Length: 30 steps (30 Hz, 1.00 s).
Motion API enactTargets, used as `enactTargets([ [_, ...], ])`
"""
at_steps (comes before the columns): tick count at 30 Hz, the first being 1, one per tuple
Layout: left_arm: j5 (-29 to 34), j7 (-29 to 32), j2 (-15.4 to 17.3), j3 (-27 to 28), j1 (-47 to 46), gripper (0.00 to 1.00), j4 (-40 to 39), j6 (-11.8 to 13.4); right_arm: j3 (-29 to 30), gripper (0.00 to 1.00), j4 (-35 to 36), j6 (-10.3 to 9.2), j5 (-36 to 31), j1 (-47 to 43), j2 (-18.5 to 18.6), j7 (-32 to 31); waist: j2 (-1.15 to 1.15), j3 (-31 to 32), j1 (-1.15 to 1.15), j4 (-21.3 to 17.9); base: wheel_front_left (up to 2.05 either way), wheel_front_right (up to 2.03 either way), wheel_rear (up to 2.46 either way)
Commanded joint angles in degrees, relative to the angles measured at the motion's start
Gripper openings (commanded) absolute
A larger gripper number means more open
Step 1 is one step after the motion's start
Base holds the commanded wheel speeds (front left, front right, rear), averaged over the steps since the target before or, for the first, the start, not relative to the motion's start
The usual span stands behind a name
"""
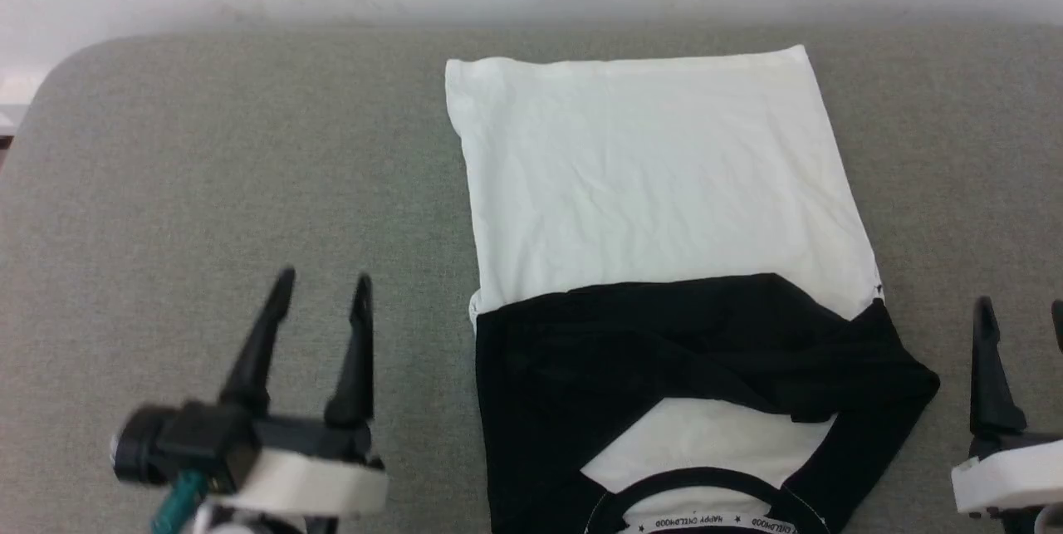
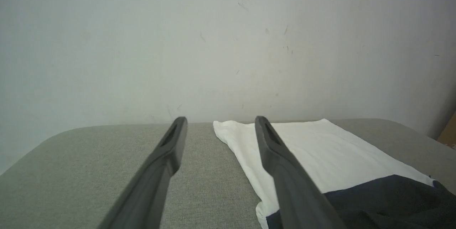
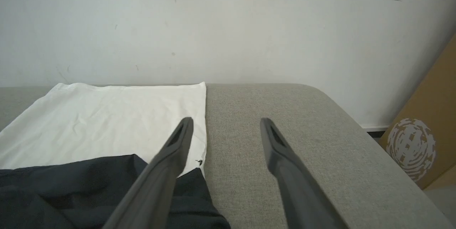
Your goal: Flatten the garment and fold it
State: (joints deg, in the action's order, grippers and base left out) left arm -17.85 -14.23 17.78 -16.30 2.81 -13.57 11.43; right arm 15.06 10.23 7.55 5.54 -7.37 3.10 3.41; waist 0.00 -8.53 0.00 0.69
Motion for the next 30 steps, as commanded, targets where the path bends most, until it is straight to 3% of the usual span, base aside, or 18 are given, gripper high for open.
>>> enactTargets([
  [1,0.4,0.93,1.23,0.73,-2.96,1.0,-0.68,-0.83,0.13,1.0,0.44,-0.06,0.18,1.37,-0.21,0.3,0.0,-2.05,0.0,-0.3,0.0,0.0,0.0],
  [5,0.9,7.83,5.03,1.41,-12.17,1.0,-3.16,-3.43,-0.1,1.0,2.19,-0.06,0.19,3.89,-0.21,0.08,0.0,-5.87,0.0,-0.83,0.0,0.0,0.0],
  [10,-0.06,18.52,9.03,1.37,-28.01,1.0,-3.88,-8.42,-0.93,1.0,5.02,-0.06,-0.41,7.79,-0.22,-0.25,0.0,-11.96,0.0,-1.68,0.0,0.0,0.0],
  [17,-3.29,32.58,9.51,-1.79,-50.84,1.0,2.94,-15.13,-1.78,1.0,7.81,-0.06,-0.12,12.16,0.94,-0.71,0.0,-21.31,0.0,-2.43,0.0,0.0,0.0],
  [23,-4.69,42.23,8.36,-4.69,-64.54,1.0,13.24,-16.92,-2.73,1.0,7.96,-0.06,0.72,14.44,1.26,-0.38,0.0,-26.71,0.0,-3.27,0.0,0.0,0.0],
  [30,-5.69,52.28,8.06,-6.48,-71.93,1.0,23.23,-17.2,-3.74,1.0,7.59,-0.06,1.3,15.86,1.34,0.12,0.0,-30.57,0.0,-5.55,0.0,0.0,0.0],
])
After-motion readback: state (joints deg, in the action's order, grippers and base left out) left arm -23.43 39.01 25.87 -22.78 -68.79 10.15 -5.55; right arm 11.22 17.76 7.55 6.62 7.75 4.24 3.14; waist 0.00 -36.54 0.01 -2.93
